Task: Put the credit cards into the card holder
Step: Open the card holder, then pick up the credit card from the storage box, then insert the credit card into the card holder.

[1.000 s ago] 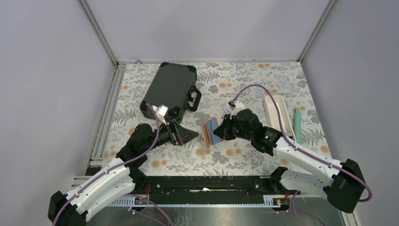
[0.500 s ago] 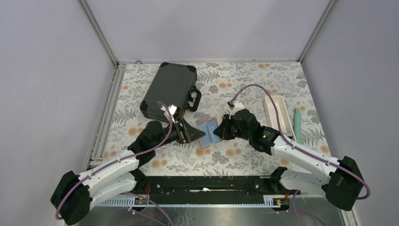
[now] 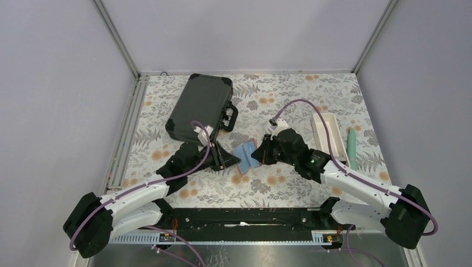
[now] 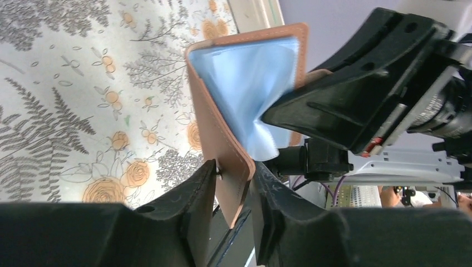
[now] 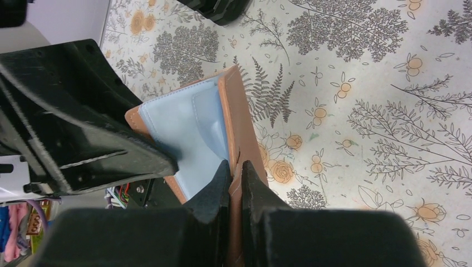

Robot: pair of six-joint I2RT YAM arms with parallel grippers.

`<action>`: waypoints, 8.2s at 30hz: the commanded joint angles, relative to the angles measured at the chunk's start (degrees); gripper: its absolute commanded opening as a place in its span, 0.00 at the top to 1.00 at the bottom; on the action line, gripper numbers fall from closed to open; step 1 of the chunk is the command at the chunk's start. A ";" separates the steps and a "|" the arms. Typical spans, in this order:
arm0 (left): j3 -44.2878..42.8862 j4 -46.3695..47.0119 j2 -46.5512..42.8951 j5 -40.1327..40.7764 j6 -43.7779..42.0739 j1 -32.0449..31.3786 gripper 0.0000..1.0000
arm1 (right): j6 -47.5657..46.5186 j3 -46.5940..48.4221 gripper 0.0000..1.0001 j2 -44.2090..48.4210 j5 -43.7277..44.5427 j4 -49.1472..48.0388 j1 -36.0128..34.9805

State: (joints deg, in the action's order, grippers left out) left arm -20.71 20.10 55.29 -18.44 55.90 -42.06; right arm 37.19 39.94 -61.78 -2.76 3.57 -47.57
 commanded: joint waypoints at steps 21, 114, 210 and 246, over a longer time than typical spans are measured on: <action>-6.88 -23.67 4.77 6.20 -4.70 -0.29 1.00 | -0.74 -0.31 0.62 0.87 -8.61 -7.12 -1.10; 0.94 -17.64 5.38 1.53 -17.47 7.96 1.00 | 7.14 11.63 0.11 1.20 16.66 33.04 45.30; 1.55 -16.96 2.57 -0.33 -17.01 5.38 1.00 | 23.53 -4.24 0.97 12.13 21.75 30.91 56.80; 5.24 -15.41 2.57 -0.85 -13.64 6.51 1.00 | -0.89 -8.47 1.00 6.03 -24.25 -12.17 27.18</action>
State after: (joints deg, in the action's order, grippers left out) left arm -15.97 4.21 57.39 -20.38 42.06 -35.92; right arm 37.78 33.80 -52.34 -19.77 6.81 -14.35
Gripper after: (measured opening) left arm 0.058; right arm 0.020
